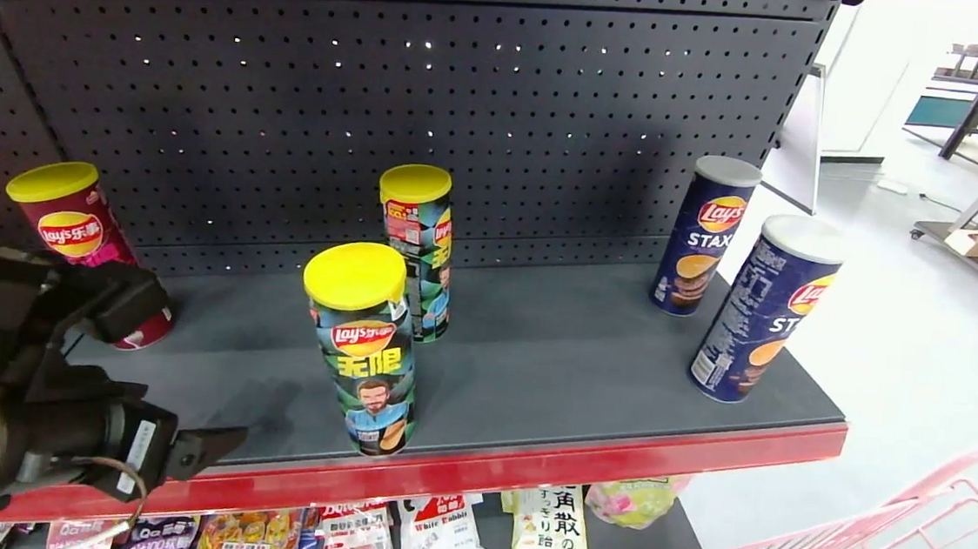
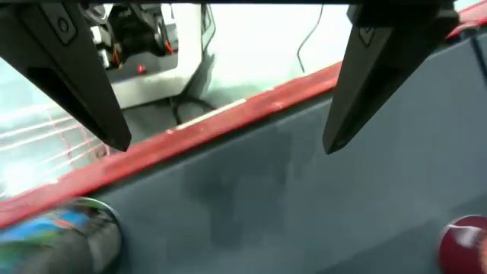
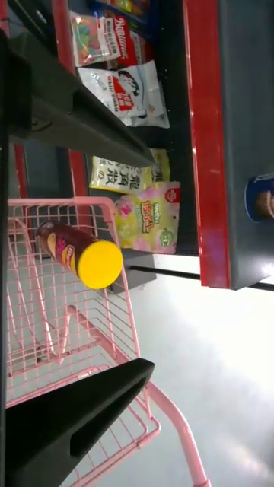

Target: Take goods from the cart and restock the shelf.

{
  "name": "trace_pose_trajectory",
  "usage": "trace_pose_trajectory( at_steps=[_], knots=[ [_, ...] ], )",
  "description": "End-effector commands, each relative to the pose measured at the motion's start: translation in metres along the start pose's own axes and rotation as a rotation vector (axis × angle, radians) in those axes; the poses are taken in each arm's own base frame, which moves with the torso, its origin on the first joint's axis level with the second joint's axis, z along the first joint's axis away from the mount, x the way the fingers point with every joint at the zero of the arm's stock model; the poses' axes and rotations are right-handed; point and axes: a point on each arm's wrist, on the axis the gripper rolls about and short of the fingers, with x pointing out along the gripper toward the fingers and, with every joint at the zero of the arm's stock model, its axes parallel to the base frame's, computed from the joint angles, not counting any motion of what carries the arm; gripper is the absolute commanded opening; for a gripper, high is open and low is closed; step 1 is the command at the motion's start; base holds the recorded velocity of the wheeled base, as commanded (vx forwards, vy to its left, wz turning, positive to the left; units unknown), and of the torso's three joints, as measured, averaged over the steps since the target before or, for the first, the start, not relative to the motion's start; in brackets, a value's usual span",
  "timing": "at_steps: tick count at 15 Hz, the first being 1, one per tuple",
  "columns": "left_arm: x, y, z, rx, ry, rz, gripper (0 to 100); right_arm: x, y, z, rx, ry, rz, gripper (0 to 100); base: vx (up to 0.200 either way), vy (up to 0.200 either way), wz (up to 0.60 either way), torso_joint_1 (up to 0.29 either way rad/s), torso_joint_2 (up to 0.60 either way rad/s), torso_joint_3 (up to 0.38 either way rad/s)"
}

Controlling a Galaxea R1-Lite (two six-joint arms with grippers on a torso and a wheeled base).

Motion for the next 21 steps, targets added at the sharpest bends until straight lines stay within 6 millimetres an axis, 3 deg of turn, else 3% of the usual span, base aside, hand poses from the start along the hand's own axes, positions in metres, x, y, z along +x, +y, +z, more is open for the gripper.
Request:
trace_pose_trajectory(
  at_steps=[1, 3, 10, 21],
  knots=[
    [0.036, -0.008, 0.009, -0.011, 0.109, -0.004, 100, 0.002, 0.0, -0.004, -0.001, -0.001, 0.0, 100, 0.0, 0.0, 0.0, 0.0, 0.0, 0.0],
    [0.05, -0.017, 0.015, -0.069, 0.127, -0.013, 100, 0.005, 0.001, -0.008, 0.0, -0.02, -0.001, 100, 0.0, 0.0, 0.0, 0.0, 0.0, 0.0],
    [0.076, -0.02, 0.02, -0.089, 0.083, 0.006, 100, 0.006, 0.001, -0.009, 0.0, -0.022, -0.001, 100, 0.0, 0.0, 0.0, 0.0, 0.0, 0.0],
    [0.096, -0.024, 0.027, -0.094, 0.037, -0.002, 100, 0.006, 0.001, -0.009, 0.0, -0.022, 0.002, 100, 0.0, 0.0, 0.0, 0.0, 0.0, 0.0]
  ],
)
